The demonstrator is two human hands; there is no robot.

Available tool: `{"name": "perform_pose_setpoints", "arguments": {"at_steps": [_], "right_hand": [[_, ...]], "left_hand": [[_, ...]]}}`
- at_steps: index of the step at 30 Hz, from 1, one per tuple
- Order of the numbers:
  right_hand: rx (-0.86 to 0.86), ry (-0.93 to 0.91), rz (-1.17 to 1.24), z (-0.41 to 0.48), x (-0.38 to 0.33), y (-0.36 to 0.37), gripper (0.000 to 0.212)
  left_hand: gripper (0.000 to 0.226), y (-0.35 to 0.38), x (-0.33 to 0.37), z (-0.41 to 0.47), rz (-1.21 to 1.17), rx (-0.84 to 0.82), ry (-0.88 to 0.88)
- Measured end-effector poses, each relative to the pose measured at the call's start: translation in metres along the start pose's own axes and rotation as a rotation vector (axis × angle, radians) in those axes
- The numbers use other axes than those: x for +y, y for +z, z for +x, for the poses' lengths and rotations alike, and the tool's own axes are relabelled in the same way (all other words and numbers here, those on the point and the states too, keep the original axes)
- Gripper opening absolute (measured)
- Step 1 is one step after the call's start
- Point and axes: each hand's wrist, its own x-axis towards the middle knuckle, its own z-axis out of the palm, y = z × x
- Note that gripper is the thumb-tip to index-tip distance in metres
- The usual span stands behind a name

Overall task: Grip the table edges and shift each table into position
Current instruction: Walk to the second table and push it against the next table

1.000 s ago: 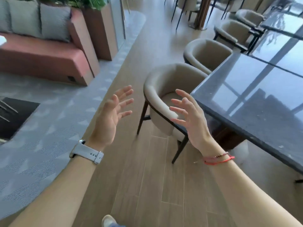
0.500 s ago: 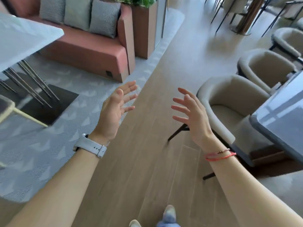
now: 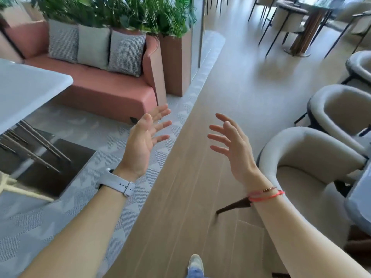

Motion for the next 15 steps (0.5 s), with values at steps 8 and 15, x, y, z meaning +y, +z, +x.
{"name": "perform_pose_setpoints", "arguments": {"at_steps": [8, 15], "right_hand": [[0.054, 0.000, -0.023, 0.142, -0.007, 0.017, 0.042], [0.221, -0.006, -0.084, 0.256, -0.004, 0.030, 0.057]], "left_hand": [[0.066, -0.029, -0.018, 0.149, 0.004, -0.050, -0.004], [0.079, -0.073, -0.052, 0.299, -0.063, -0.220, -0.049]]}}
